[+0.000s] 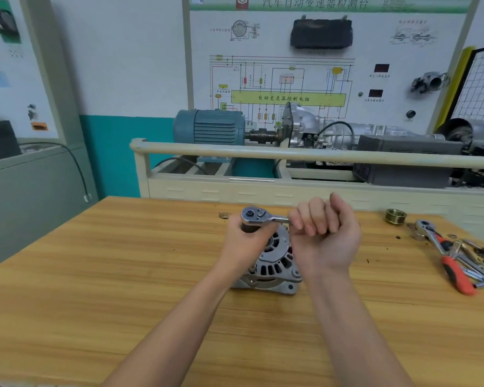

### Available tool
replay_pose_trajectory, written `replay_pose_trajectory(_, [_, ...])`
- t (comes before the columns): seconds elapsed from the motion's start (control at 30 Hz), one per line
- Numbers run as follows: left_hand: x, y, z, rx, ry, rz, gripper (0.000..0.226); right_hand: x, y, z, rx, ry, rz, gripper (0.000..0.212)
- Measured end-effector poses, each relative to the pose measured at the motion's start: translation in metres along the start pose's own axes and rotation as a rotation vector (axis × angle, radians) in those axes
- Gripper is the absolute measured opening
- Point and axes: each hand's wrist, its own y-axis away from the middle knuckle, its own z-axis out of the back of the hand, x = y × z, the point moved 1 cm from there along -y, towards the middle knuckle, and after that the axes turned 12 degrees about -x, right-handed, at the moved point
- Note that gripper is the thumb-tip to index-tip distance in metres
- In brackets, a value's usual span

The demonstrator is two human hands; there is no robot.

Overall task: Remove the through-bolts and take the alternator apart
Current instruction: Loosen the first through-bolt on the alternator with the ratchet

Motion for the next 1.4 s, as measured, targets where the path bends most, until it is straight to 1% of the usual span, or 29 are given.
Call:
replay_pose_trajectory(0.07, [-0.005, 0.000, 0.006, 0.180, -0.082, -0.037, 0.044, 0.008, -0.021, 0.000, -0.078, -0.062, -0.200, 0.048])
replay_pose_trajectory(0.1, [-0.008, -0.002, 0.007, 0.245, -0.116, -0.046, 0.039, 0.010, -0.031, -0.001, -0.098, -0.085, -0.299, 0.048])
replay_pose_trajectory(0.17, [-0.012, -0.007, 0.008, 0.316, -0.121, -0.042, 0.029, 0.013, -0.048, -0.003, -0.096, -0.109, -0.474, 0.049])
replay_pose_trajectory(0.2, [-0.013, -0.008, 0.005, 0.360, -0.104, -0.025, 0.028, 0.013, -0.054, -0.003, -0.092, -0.108, -0.537, 0.050])
replay_pose_trajectory(0.27, [-0.014, -0.008, -0.002, 0.463, -0.094, 0.030, 0.038, 0.013, -0.063, -0.003, -0.099, -0.101, -0.605, 0.054])
replay_pose_trajectory(0.3, [-0.013, -0.007, -0.006, 0.474, -0.093, 0.057, 0.040, 0.013, -0.066, -0.004, -0.109, -0.108, -0.615, 0.056])
replay_pose_trajectory(0.37, [-0.010, -0.009, -0.009, 0.412, -0.063, 0.097, 0.037, 0.013, -0.065, -0.004, -0.151, -0.156, -0.553, 0.058])
replay_pose_trajectory(0.47, [-0.004, -0.013, -0.008, 0.223, 0.015, 0.121, 0.038, 0.010, -0.044, -0.004, -0.192, -0.172, -0.275, 0.056])
replay_pose_trajectory(0.53, [-0.002, -0.014, -0.007, 0.090, 0.062, 0.107, 0.047, 0.005, -0.022, -0.005, -0.131, -0.085, -0.050, 0.055])
replay_pose_trajectory(0.6, [0.000, -0.013, -0.004, 0.007, 0.094, 0.094, 0.056, -0.005, 0.000, -0.005, -0.021, -0.011, 0.121, 0.054])
replay_pose_trajectory(0.63, [0.000, -0.013, -0.003, -0.018, 0.102, 0.091, 0.058, -0.010, 0.007, -0.004, 0.039, 0.012, 0.179, 0.052])
replay_pose_trajectory(0.7, [0.001, -0.012, -0.001, -0.046, 0.118, 0.097, 0.055, -0.016, 0.012, -0.003, 0.127, 0.053, 0.258, 0.046])
replay_pose_trajectory(0.77, [0.002, -0.013, 0.003, -0.051, 0.110, 0.107, 0.043, -0.017, 0.008, -0.003, 0.172, 0.088, 0.272, 0.046])
replay_pose_trajectory(0.8, [0.002, -0.014, 0.004, -0.038, 0.096, 0.113, 0.039, -0.016, 0.003, -0.004, 0.180, 0.089, 0.238, 0.048])
replay_pose_trajectory(0.87, [0.002, -0.013, 0.010, 0.044, 0.091, 0.112, 0.036, -0.012, -0.012, -0.006, 0.162, 0.075, 0.088, 0.052])
replay_pose_trajectory(1.03, [-0.007, -0.020, 0.021, 0.351, 0.020, -0.028, 0.029, -0.008, -0.055, -0.013, 0.077, -0.023, -0.401, 0.050])
replay_pose_trajectory(1.1, [-0.009, -0.020, 0.016, 0.426, 0.036, 0.011, 0.030, -0.009, -0.065, -0.016, 0.047, -0.065, -0.514, 0.051])
replay_pose_trajectory(1.13, [-0.009, -0.019, 0.012, 0.447, 0.066, 0.058, 0.032, -0.009, -0.068, -0.016, 0.023, -0.086, -0.533, 0.052])
replay_pose_trajectory(1.2, [-0.007, -0.018, 0.006, 0.412, 0.115, 0.130, 0.038, -0.009, -0.067, -0.016, -0.036, -0.123, -0.480, 0.056])
replay_pose_trajectory(1.3, [-0.003, -0.020, 0.001, 0.225, 0.127, 0.149, 0.044, -0.008, -0.050, -0.013, -0.100, -0.160, -0.240, 0.059])
replay_pose_trajectory(1.33, [-0.002, -0.020, -0.001, 0.153, 0.119, 0.145, 0.048, -0.008, -0.040, -0.013, -0.092, -0.137, -0.139, 0.060])
replay_pose_trajectory(1.4, [-0.002, -0.020, -0.003, 0.020, 0.082, 0.140, 0.057, -0.012, -0.018, -0.012, -0.006, -0.042, 0.080, 0.060])
